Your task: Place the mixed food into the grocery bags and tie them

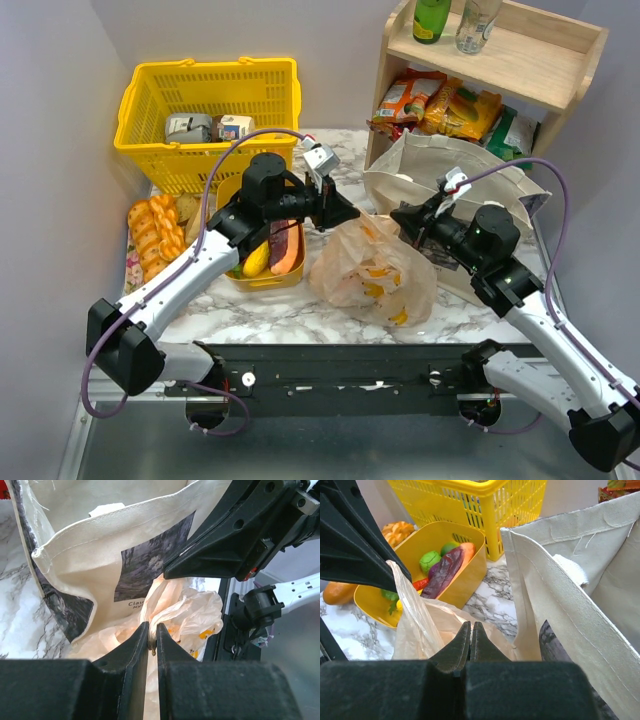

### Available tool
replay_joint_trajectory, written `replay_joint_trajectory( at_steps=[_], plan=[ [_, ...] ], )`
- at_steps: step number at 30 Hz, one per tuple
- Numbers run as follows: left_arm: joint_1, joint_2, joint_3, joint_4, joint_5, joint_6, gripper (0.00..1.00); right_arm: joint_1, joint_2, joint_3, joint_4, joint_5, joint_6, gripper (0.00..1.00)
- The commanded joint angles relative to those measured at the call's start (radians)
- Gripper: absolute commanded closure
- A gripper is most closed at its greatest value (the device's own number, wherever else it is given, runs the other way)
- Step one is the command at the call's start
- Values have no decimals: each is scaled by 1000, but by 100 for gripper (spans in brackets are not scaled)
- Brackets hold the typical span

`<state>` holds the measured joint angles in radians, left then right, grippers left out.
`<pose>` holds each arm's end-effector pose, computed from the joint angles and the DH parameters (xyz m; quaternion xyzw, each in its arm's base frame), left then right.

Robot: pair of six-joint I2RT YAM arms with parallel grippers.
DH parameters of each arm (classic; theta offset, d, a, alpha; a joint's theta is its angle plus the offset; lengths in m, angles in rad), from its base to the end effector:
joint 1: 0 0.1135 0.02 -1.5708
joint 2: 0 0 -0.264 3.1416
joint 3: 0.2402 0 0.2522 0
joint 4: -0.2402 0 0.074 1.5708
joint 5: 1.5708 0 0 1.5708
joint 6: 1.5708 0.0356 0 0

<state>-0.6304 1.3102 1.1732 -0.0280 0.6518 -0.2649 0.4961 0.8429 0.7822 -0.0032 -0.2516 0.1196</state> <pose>0.2326 -0.1965 0.3778 0.3349 0.6732 -0.4853 0.4463 0.1723 0.1034 0.3487 -0.2197 0.6947 0.2929 0.6191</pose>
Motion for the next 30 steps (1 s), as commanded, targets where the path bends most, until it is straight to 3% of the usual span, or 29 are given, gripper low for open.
replay_joint_trajectory(
  at_steps=[1, 8, 10, 12, 13, 18, 22, 26, 30],
  plan=[
    [1, 6, 72, -64, -85, 49, 80, -2, -22, -11, -30, 35, -5, 99],
    [12, 27, 103, -89, -169, 65, 78, -2, -48, -29, -35, 37, -3, 99],
    [14, 37, 124, -93, -118, 79, 56, -1, -51, -31, -35, 32, -1, 99],
    [14, 55, 143, -119, -34, 114, 43, -1, -51, -28, -37, 28, 0, 99],
    [15, 63, 164, -133, -8, 128, 25, -2, -51, -26, -38, 26, 0, 99],
    [17, 95, 253, -276, 141, 259, 2, -1, -48, -9, -49, 3, 5, 99],
    [11, 119, 333, -352, 241, 331, 1, -1, -44, 3, -60, -9, 14, 99],
    [-89, 147, 393, -568, 110, 508, 1, -1, -34, 20, -81, -8, 12, 99],
    [-204, 132, 390, -641, -13, 601, 1, -1, -34, 28, -96, -6, 9, 99]
  ],
)
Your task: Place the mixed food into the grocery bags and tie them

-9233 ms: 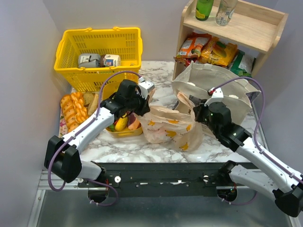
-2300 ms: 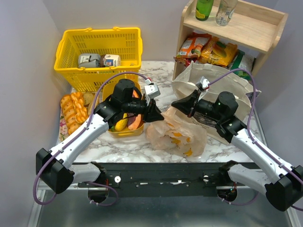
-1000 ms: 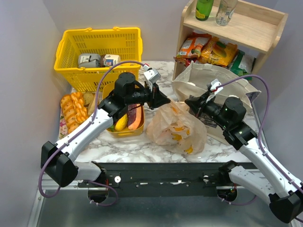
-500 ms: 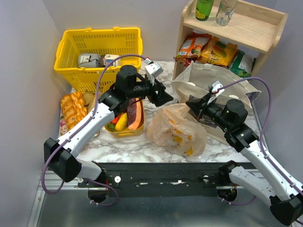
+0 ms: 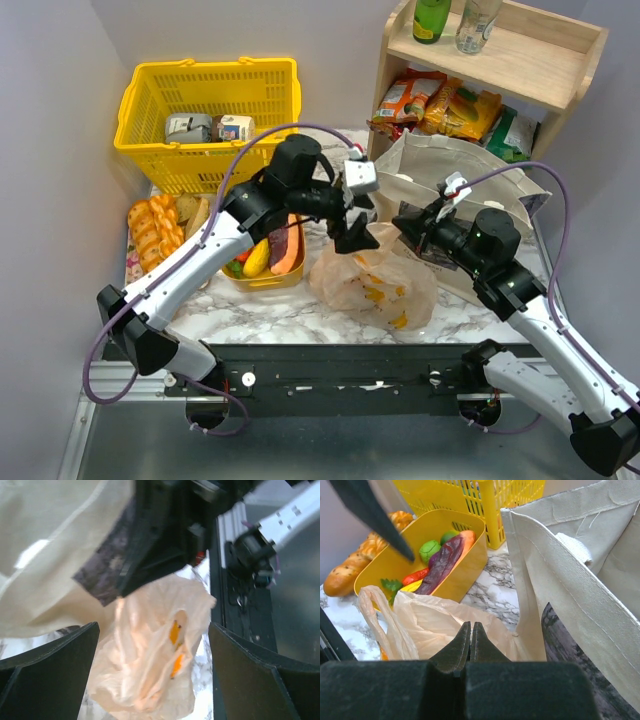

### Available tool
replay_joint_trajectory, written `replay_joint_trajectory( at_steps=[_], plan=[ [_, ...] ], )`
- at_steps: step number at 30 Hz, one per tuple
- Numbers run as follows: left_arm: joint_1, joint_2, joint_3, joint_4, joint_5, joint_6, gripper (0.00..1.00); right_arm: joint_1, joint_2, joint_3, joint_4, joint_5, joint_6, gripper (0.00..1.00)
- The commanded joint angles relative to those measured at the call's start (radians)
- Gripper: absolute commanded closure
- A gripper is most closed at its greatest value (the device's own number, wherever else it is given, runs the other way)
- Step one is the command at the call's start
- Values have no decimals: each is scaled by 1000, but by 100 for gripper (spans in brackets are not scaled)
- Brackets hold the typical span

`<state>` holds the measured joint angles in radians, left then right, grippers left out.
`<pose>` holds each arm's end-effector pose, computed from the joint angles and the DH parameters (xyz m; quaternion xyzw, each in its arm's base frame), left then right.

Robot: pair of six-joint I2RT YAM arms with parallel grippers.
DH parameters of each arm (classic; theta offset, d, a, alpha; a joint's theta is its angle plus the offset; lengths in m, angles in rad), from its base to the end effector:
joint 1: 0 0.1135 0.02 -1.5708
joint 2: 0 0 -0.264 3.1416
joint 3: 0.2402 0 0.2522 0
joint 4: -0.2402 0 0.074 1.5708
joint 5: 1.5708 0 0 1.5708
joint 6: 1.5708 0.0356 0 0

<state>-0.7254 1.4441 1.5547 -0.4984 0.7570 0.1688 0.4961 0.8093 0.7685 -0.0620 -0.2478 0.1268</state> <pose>0.2202 -0.2279 0.4243 0.5193 0.6064 -0.4373 0.4139 0.1656 0.0995 0.3434 -0.2166 0.7091 0.2910 0.6046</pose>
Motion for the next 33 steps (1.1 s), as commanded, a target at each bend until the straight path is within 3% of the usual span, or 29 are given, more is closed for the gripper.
replay_joint_trajectory(
  at_steps=[1, 6, 15, 33],
  plan=[
    [-133, -11, -16, -167, -166, 184, 1, -1, -1, 43, -39, -13, 4, 99],
    [-258, -73, -119, -103, -453, 270, 1, -1, -13, 48, -42, -27, 4, 99],
    [-373, -94, -225, -13, -646, 331, 1, -1, -19, 49, -42, -59, 14, 99],
    [-479, -39, -271, 5, -798, 413, 1, -1, -29, 45, -41, -74, 17, 99]
  ],
)
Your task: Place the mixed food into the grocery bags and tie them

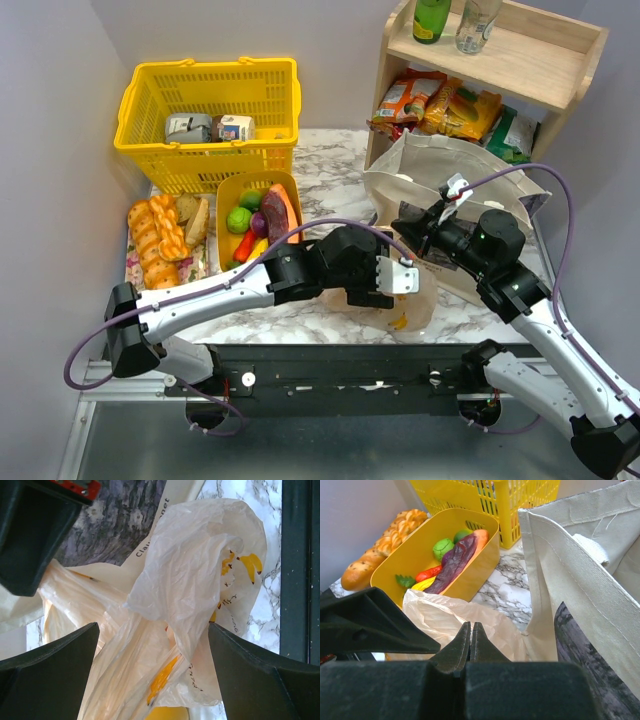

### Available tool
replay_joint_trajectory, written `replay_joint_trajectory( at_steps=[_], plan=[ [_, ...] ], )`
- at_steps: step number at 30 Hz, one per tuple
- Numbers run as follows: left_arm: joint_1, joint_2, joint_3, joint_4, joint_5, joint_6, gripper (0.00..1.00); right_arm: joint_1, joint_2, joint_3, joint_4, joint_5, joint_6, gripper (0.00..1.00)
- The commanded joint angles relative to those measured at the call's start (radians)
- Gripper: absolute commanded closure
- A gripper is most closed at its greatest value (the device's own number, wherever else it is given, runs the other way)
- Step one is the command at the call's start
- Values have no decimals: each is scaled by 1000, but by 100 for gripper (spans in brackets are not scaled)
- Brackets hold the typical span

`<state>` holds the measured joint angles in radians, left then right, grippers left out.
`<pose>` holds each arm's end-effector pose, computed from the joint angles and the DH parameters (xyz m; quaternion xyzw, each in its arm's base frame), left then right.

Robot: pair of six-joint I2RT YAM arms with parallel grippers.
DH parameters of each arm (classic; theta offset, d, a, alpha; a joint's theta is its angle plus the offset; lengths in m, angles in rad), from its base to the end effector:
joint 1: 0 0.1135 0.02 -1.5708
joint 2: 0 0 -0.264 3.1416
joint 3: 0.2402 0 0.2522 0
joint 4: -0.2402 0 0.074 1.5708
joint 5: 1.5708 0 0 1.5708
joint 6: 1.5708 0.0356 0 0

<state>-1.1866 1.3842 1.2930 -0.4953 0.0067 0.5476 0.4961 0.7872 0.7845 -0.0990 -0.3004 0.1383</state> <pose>0.1166 -0.2891 0.3497 0.6730 0.5690 -0.1512 0.4477 0.1588 0.0979 0.3489 -0.2293 0.7042 0.3122 0.5950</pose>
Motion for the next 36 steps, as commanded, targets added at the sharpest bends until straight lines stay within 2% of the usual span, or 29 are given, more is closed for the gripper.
replay_joint_trajectory(
  at_steps=[1, 4, 9, 12, 15, 16, 18, 19, 22, 27, 36],
  plan=[
    [-19, 22, -5, -3, -36, 32, 1, -1, -5, 29, -4, -22, 6, 99],
    [-22, 29, -7, -9, -33, 31, 1, -1, -5, 29, -4, -23, 4, 99],
    [-34, 62, -4, -17, -109, 49, 1, -1, -8, 30, -2, -25, 6, 99],
    [-36, 70, -1, -14, -161, 54, 7, -1, -12, 29, -2, -23, 4, 99],
    [-34, 78, 11, -5, -185, 49, 30, -1, -23, 25, -2, -22, 6, 99],
    [-36, 82, 23, 1, -209, 34, 44, -1, -25, 22, -2, -22, 7, 99],
    [-34, 99, 43, -3, -215, 18, 55, -1, -31, 21, -4, -28, 14, 99],
    [-36, 104, 61, -3, -223, 3, 63, -1, -42, 18, -5, -29, 15, 99],
    [-34, 116, 84, -6, -226, -18, 77, -1, -71, 13, -21, -31, 23, 99],
    [-1, 107, 111, -6, -177, -72, 83, -1, -105, -8, -64, 0, 32, 99],
    [32, 27, 89, 15, -45, -72, 82, -1, -91, -42, -80, 52, 53, 99]
  ],
)
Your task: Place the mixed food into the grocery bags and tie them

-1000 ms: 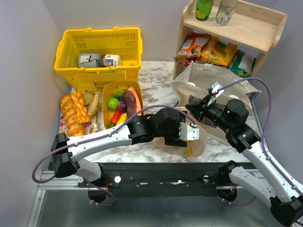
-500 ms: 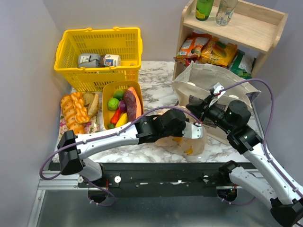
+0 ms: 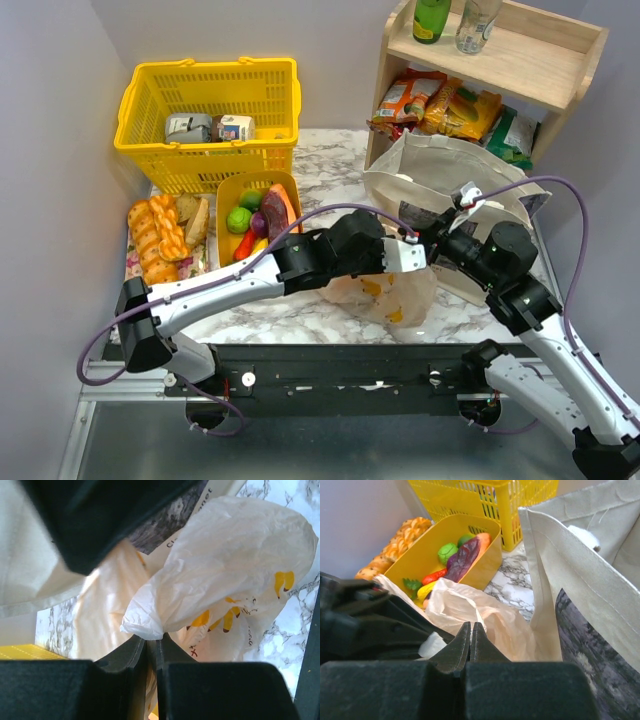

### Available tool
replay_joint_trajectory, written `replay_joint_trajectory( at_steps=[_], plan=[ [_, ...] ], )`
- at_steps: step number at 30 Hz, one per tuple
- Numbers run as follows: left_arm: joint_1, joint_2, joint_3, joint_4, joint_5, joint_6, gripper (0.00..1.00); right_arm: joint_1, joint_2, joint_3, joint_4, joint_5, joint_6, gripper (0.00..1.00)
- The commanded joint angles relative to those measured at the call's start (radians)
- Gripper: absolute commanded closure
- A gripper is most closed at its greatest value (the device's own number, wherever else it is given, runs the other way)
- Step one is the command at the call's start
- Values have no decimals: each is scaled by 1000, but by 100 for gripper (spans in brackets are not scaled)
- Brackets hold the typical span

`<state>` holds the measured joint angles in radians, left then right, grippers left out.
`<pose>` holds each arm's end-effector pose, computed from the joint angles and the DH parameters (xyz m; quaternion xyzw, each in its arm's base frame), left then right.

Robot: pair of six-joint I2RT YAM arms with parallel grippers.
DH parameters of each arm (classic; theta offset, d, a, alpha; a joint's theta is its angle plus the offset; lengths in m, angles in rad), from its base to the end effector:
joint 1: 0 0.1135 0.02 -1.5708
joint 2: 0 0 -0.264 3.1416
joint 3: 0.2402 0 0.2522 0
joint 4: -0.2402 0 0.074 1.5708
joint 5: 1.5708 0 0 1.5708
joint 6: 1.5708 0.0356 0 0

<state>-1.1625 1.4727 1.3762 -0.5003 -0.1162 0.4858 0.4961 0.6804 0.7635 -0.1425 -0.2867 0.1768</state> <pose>0.1365 -0.3051 0.3509 0.6291 0.6191 -0.1067 0.4577 0.1376 0.0859 0.3533 -0.2112 0.6956 0.3222 0.6064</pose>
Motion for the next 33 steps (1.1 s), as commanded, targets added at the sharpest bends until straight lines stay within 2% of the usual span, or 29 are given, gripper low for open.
replay_joint_trajectory(
  at_steps=[1, 11, 16, 19, 23, 29, 33],
  plan=[
    [9, -63, 9, 17, 87, -4, 82, -1, 21, -24, -37, 40, 15, 99],
    [15, -38, 34, -20, 86, 17, 78, -1, 9, -13, -28, -2, 26, 99],
    [61, -17, 69, -20, 115, 13, 71, -1, -12, -7, -28, -68, 30, 99],
    [87, -8, 95, -18, 162, 5, 59, -1, -13, -21, -25, -81, 36, 99],
    [110, 3, 121, -18, 222, 2, 38, -1, -13, -29, -14, -111, 43, 99],
    [136, 32, 170, -104, 374, 10, 23, -1, -7, -20, -8, -92, 41, 99],
    [158, 43, 170, -135, 437, 10, 21, -1, -7, -3, -8, -97, 36, 99]
  ],
)
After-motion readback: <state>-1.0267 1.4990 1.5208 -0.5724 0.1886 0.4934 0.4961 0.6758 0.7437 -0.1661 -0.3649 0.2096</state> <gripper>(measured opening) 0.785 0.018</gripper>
